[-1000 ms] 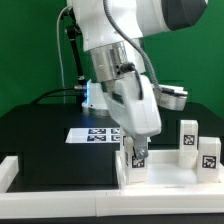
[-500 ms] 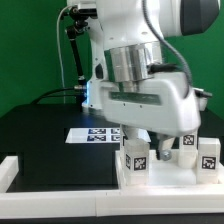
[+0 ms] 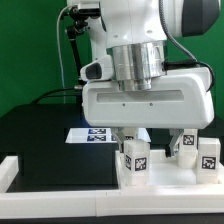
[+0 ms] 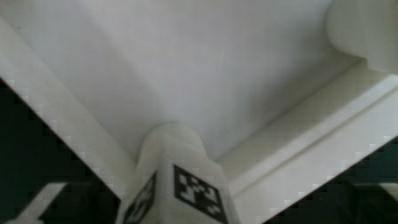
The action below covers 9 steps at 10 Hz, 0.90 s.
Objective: Assemble square table
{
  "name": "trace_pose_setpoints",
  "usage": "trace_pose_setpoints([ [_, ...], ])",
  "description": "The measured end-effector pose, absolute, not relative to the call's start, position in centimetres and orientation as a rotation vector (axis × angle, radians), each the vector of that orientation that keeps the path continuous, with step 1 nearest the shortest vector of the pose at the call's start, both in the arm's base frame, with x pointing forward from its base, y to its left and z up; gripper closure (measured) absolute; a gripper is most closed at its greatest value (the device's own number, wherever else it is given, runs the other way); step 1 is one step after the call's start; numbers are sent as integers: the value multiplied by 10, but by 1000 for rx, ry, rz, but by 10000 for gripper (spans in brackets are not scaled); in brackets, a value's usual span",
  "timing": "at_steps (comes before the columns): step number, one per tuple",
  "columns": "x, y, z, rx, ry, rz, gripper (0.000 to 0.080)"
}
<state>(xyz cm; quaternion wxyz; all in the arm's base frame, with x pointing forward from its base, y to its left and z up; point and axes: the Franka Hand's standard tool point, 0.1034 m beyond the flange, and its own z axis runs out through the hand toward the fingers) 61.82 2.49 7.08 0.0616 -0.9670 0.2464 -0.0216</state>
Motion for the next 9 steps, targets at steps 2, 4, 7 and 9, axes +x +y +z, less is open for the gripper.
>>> trace_pose_setpoints([
  [2, 616, 13, 68, -2998, 442, -98, 150],
  [4, 619, 5, 70, -3060, 59, -146, 150],
  [7, 626, 7, 73, -3093, -229, -217, 150],
  [9, 626, 7, 73, -3094, -176, -216, 382],
])
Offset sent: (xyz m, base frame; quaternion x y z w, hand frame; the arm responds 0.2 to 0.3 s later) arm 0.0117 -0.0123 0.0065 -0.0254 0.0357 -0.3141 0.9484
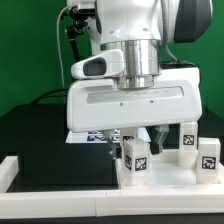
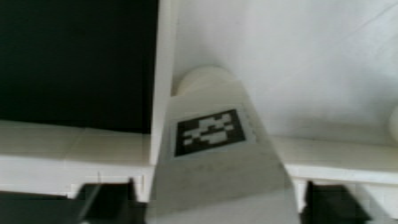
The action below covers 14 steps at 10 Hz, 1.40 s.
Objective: Assemble square table
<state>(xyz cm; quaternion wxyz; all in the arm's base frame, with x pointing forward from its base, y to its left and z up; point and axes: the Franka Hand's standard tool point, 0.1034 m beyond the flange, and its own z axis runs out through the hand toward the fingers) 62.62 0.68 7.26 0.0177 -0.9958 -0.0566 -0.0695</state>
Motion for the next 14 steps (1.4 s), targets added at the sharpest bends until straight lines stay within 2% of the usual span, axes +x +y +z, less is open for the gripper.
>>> trace_pose_setpoints([
  [1, 626, 7, 73, -3090, -36, -213, 382],
  [2, 626, 7, 73, -3087, 30, -212, 511],
  [5, 626, 5, 73, -3059, 316, -205, 511],
  [8, 626, 1, 75, -2845, 1095, -170, 511],
  [10, 623, 0, 75, -2563, 1553, -50, 509],
  [14, 622, 2, 74, -2297, 1900, -3, 509],
])
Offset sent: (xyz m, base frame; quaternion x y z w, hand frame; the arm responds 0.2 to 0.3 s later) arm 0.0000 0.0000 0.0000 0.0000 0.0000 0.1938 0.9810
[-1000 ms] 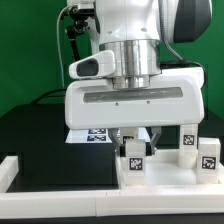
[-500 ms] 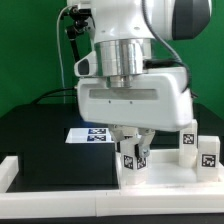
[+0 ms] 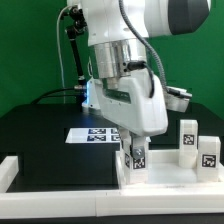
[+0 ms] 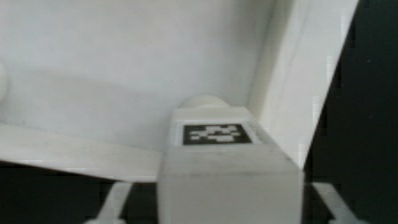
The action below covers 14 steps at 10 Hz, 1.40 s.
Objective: Assemble square table
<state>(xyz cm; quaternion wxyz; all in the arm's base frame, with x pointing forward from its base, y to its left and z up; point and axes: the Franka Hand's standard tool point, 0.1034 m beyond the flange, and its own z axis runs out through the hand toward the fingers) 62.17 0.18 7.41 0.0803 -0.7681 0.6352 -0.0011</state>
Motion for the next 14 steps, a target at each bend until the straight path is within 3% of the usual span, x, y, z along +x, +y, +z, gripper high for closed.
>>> trace_pose_setpoints([
  [6, 623, 2, 71, -1592, 2465, 107, 508],
  [11, 622, 2, 70, -1549, 2495, 100, 492],
  [12, 621, 2, 70, -1550, 2495, 100, 309],
  [13, 621, 2, 69, -1552, 2494, 100, 309],
  [14, 621, 2, 69, -1552, 2494, 100, 174],
])
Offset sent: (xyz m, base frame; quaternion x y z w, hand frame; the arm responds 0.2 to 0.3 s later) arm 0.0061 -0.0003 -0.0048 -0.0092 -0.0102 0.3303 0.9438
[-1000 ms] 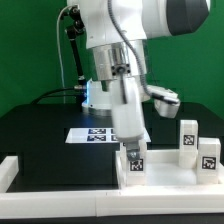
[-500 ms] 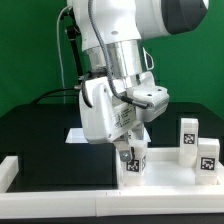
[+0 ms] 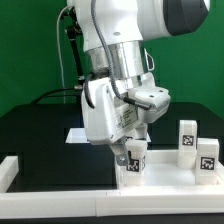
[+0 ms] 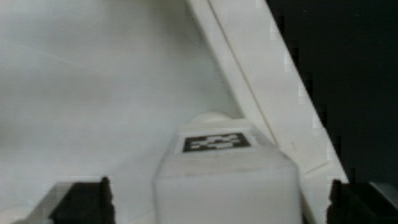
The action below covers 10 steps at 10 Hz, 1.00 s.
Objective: Assemble square table
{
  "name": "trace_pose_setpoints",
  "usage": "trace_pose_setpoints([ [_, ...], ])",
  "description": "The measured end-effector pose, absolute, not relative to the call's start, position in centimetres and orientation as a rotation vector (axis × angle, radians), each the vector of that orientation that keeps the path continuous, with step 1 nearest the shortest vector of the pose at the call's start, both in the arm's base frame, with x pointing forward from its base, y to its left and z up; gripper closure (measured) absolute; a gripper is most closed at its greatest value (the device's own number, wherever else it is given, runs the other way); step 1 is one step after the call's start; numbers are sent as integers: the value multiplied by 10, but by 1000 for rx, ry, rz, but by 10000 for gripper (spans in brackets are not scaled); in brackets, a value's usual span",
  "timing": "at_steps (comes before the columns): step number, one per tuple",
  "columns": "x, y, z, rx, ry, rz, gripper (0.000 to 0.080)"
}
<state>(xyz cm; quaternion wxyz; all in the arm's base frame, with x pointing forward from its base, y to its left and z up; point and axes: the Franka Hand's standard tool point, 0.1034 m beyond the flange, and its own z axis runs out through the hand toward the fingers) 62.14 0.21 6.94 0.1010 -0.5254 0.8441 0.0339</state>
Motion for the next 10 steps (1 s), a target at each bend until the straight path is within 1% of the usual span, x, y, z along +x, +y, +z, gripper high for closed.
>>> trace_pose_setpoints([
  [1, 622, 3, 71, -1554, 2490, 99, 174],
  [2, 622, 8, 81, -1563, 2471, 96, 155],
  [5, 618, 20, 123, -1564, 2413, 89, 150],
  [6, 620, 22, 133, -1560, 2399, 83, 150],
  [10, 620, 25, 131, -1569, 2394, 83, 150],
])
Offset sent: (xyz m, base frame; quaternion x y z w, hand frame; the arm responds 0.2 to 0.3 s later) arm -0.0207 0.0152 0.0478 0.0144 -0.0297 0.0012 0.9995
